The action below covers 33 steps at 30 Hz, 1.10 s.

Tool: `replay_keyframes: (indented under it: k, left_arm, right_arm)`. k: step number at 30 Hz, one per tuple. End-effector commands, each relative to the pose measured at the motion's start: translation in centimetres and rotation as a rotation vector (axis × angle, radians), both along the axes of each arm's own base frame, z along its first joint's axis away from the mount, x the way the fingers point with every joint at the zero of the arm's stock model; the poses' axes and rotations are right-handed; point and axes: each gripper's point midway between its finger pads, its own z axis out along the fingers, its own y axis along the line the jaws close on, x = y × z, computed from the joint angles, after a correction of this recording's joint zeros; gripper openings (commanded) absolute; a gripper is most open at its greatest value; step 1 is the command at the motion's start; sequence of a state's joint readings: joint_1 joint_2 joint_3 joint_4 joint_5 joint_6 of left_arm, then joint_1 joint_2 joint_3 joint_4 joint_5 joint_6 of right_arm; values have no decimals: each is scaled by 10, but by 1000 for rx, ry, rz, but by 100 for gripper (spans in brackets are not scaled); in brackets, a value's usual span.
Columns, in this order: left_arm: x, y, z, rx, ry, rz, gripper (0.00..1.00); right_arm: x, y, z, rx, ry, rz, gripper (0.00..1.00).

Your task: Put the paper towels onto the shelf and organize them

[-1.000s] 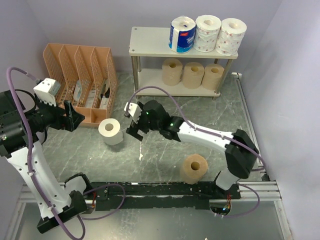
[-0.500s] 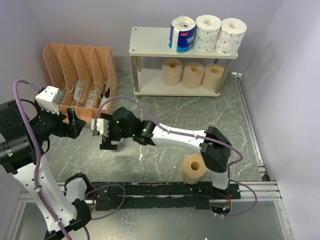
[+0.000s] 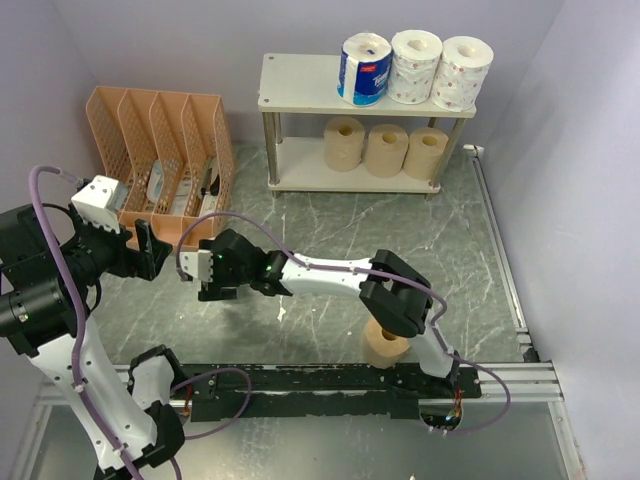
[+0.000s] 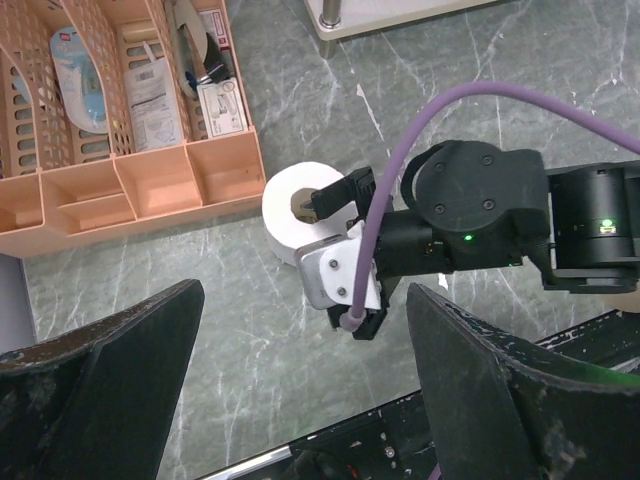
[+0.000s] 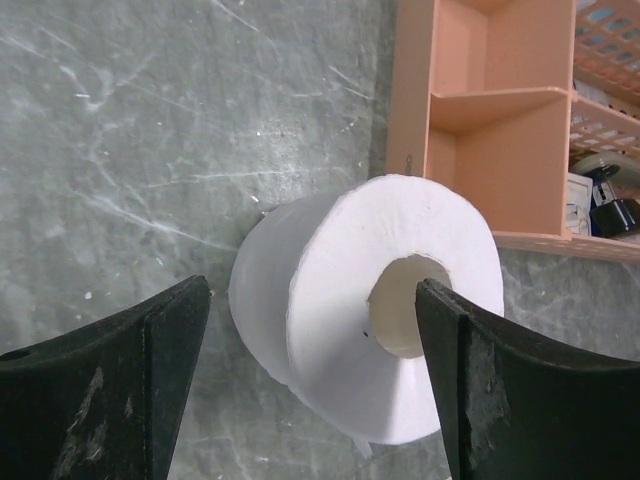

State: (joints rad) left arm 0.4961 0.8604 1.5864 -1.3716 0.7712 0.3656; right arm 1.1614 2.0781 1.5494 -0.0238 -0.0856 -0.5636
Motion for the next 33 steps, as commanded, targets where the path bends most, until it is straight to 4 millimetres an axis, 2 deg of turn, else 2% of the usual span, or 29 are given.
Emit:
replay_keyframes:
  k: [1,5,9,12,15,16,18,22,29,33]
  left_arm:
    - [0,0,3,9,-28,6,95]
    - [0,0,2,10,-30,10,95]
    - [1,1,2,9,-26,10,95]
    - [1,1,1,8,-23,11,95]
    - [1,1,2,8,-24,13,95]
    - [1,1,1,9,-23,15,95]
    - [1,1,1,9,-25,15,95]
    - [1,2,1,10,-26,18,95]
    - [1,2,1,9,-27,21,95]
    - [0,0,1,8,-30,15,95]
  right_arm:
    - [16,8,1,9,-76,-34,83]
    - [28,5,-8,-4,-132,-72,81]
    - [33,4,-18,-19,-159,-90,67]
    - [33,1,-28,-37,-154,-93,42]
    - [32,-2,-33,-51,-140,-96,4]
    - [31,-4,-32,-52,-137,-100,0]
    - [29,-11,-27,-67,-150,-95,0]
    - [26,-27,2,-61,-204,-89,0]
    - [32,-66,102,-49,-356,-130,0]
    - [50,-91,162,-21,-430,-180,0]
